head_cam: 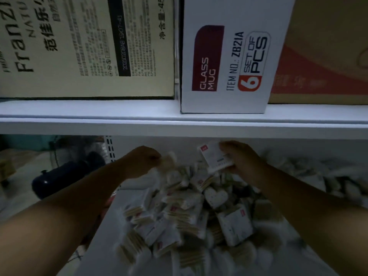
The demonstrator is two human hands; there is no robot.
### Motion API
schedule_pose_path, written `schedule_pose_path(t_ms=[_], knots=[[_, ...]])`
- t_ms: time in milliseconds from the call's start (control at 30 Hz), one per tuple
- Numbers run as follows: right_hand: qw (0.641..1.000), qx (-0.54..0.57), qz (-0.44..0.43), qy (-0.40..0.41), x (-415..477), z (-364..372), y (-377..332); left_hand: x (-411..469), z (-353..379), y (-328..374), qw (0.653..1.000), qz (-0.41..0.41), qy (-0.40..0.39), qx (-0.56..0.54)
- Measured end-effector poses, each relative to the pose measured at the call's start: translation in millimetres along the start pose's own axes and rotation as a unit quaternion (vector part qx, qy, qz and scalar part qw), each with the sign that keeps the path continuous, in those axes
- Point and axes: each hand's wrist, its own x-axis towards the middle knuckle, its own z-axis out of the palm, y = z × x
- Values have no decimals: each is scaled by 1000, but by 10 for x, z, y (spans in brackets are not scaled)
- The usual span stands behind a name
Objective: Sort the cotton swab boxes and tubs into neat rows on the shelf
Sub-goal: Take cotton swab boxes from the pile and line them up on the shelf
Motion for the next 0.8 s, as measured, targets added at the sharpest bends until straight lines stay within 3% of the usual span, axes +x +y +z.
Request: schedule_pose_path(t_ms=[100,167,267,367,500,567,633,800], knots=[[995,85,45,22,-151,-112,68,-55,-174,129,965,-39,-53,-255],[991,117,55,29,-264,-204,100,-113,-218,273,936,-38,-106,-334],[982,168,85,15,-499,-379,92,-242,-100,635,923,-24,-136,-360],[967,233,97,-30,-767,-670,52,-391,157,1116,919,17,-111,-378],[968,226,107,-33,-1228,-1351,69,-581,642,1855,886,79,-152,-431],[973,205,109,-16,-1518,-1740,123,-684,979,2261,864,64,-171,-469],[981,175,85,12,-1808,-2132,208,-799,1349,2677,849,51,-140,-507],[986,122,45,106,-2493,-3083,411,-1011,2167,3519,874,67,-67,-476]])
